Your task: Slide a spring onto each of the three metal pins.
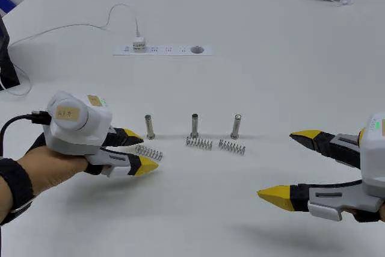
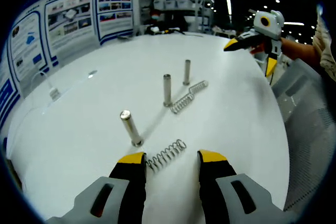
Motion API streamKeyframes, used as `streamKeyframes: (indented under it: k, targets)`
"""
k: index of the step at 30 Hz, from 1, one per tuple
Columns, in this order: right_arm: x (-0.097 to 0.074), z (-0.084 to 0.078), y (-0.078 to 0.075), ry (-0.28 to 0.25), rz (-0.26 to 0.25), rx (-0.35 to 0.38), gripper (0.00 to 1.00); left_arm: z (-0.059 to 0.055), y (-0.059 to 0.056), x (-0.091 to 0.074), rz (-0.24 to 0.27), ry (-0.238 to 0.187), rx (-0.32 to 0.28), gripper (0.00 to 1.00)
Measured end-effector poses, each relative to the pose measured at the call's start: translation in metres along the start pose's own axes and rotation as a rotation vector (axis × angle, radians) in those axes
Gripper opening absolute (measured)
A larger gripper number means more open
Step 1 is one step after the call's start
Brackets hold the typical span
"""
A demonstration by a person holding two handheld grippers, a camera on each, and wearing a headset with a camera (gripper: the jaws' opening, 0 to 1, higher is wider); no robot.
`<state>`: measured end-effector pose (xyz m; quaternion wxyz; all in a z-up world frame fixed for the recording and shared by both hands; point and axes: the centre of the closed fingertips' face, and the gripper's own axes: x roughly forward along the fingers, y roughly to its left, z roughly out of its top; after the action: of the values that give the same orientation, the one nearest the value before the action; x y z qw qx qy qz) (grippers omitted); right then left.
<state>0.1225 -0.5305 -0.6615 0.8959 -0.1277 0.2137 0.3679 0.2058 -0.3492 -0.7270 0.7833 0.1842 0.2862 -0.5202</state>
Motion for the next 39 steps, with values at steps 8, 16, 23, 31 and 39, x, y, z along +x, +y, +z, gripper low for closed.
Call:
streamKeyframes:
  k: [8, 16, 23, 31, 39]
  targets:
    - [0.000, -0.001, -0.001, 0.000, 0.001, 0.002, 0.76, -0.011, -0.004, -0.003, 0.000, 0.044, 0.005, 0.32]
    - [0.003, 0.001, 0.002, -0.003, 0.011, -0.004, 0.76, -0.014, -0.005, -0.008, 0.015, 0.044, 0.000, 0.22]
    - [0.004, 0.002, 0.004, 0.000, 0.022, -0.012, 0.76, -0.015, -0.006, -0.009, 0.027, 0.046, 0.011, 0.15]
    - [0.006, 0.003, 0.005, 0.004, 0.034, -0.023, 0.75, -0.015, -0.007, -0.008, 0.027, 0.050, 0.024, 0.11]
    - [0.011, 0.007, 0.009, 0.009, 0.061, -0.044, 0.74, -0.008, -0.018, -0.011, 0.012, 0.039, 0.049, 0.10]
